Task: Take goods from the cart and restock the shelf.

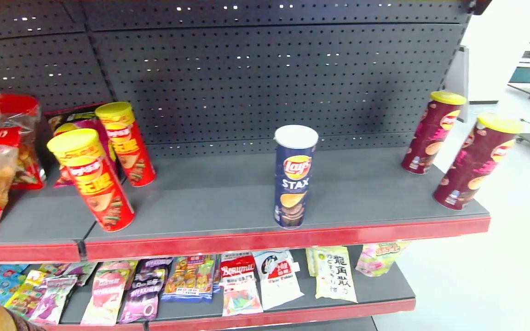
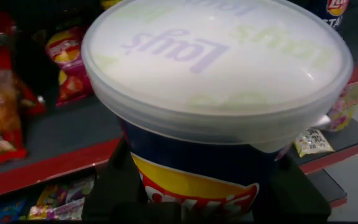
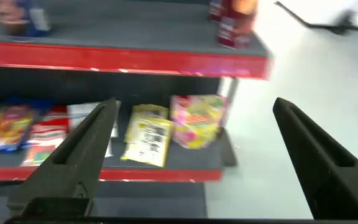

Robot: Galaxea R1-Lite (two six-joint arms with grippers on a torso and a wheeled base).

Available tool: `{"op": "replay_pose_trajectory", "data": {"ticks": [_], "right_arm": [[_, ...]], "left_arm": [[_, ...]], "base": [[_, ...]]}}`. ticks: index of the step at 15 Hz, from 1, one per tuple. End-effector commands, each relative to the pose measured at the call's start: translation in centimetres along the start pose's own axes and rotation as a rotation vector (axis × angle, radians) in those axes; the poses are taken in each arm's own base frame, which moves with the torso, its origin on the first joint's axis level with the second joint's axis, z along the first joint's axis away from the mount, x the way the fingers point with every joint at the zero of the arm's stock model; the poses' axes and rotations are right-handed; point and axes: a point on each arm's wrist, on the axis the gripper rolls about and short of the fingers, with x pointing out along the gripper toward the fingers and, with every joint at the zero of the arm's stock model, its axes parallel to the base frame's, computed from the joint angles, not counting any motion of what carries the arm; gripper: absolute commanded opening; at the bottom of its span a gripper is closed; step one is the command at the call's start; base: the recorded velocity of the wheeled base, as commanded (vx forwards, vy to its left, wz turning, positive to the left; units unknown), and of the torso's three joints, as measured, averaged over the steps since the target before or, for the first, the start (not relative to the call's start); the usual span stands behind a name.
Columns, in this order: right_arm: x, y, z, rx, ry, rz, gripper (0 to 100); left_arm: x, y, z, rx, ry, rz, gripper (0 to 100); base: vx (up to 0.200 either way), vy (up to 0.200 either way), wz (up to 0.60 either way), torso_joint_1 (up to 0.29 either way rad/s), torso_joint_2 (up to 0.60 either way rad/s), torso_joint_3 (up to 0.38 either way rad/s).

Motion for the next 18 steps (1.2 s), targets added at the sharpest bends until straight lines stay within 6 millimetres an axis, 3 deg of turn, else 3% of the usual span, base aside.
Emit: {"op": "replay_pose_trajectory", "data": {"ticks": [1, 3, 9, 12, 14, 18], "right_arm": [[0.0, 0.0, 0.0, -0.001, 0.0, 0.001, 100], [0.0, 0.0, 0.0, -0.001, 0.0, 0.001, 100], [0.0, 0.0, 0.0, 0.007, -0.003, -0.004, 100], [0.0, -0.3, 0.1, 0.013, -0.003, -0.118, 100], [0.1, 0.1, 0.0, -0.023, -0.021, 0.025, 100], [0.2, 0.1, 0.2, -0.012, -0.084, 0.028, 100]], "left_arm": [[0.1, 0.0, 0.0, -0.001, 0.003, 0.0, 0], [0.1, 0.0, 0.0, -0.002, 0.007, -0.001, 0], [1.6, 0.6, 0.2, -0.022, 0.067, -0.006, 0], [2.3, 0.8, 0.4, -0.034, 0.095, -0.035, 0], [3.1, 1.1, 0.6, -0.041, 0.099, -0.054, 0], [4.1, 1.4, 0.9, -0.043, 0.082, -0.084, 0]], "base": [[0.0, 0.0, -0.6, 0.017, 0.0, 0.002], [0.0, 0.0, -0.6, 0.0, 0.0, 0.002], [0.0, 0.0, 0.0, 0.0, 0.0, 0.0], [0.0, 0.0, 0.0, 0.0, 0.0, 0.0], [0.0, 0.0, 0.0, 0.0, 0.0, 0.0], [0.0, 0.0, 0.0, 0.0, 0.0, 0.0]]}}
